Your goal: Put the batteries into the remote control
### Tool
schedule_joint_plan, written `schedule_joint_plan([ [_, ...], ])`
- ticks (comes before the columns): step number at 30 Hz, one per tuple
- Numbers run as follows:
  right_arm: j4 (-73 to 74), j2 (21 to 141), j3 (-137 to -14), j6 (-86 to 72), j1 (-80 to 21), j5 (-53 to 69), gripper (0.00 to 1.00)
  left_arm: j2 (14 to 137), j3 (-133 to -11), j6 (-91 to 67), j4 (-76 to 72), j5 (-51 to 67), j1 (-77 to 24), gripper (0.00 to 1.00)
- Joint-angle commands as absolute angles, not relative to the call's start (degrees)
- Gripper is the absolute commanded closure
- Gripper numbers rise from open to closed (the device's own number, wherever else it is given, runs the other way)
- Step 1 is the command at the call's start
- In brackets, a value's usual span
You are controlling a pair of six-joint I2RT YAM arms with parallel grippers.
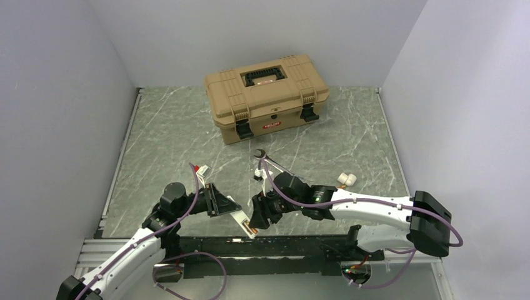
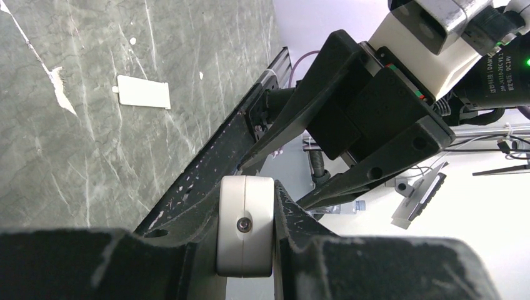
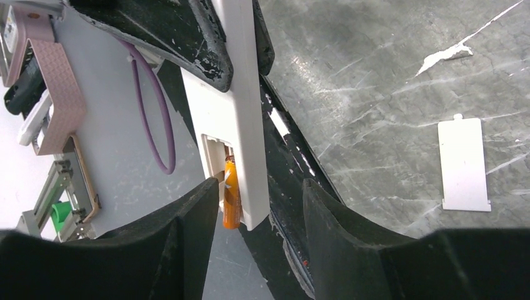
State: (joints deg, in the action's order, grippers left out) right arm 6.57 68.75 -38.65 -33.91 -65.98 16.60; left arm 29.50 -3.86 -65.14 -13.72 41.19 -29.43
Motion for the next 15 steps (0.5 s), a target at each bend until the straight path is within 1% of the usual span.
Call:
schedule_joint_plan([
  [1, 5.4, 69.3, -41.0, -33.1, -65.9, 16.7, 0.47, 29.2, -3.9, -64.3, -16.0, 42.4, -29.3, 1.00],
  [15, 5.1, 71.6, -43.0, -32.5, -65.9, 17.5, 0.47, 29.6, -3.4, -64.1, -16.0, 42.4, -29.3, 1.00],
])
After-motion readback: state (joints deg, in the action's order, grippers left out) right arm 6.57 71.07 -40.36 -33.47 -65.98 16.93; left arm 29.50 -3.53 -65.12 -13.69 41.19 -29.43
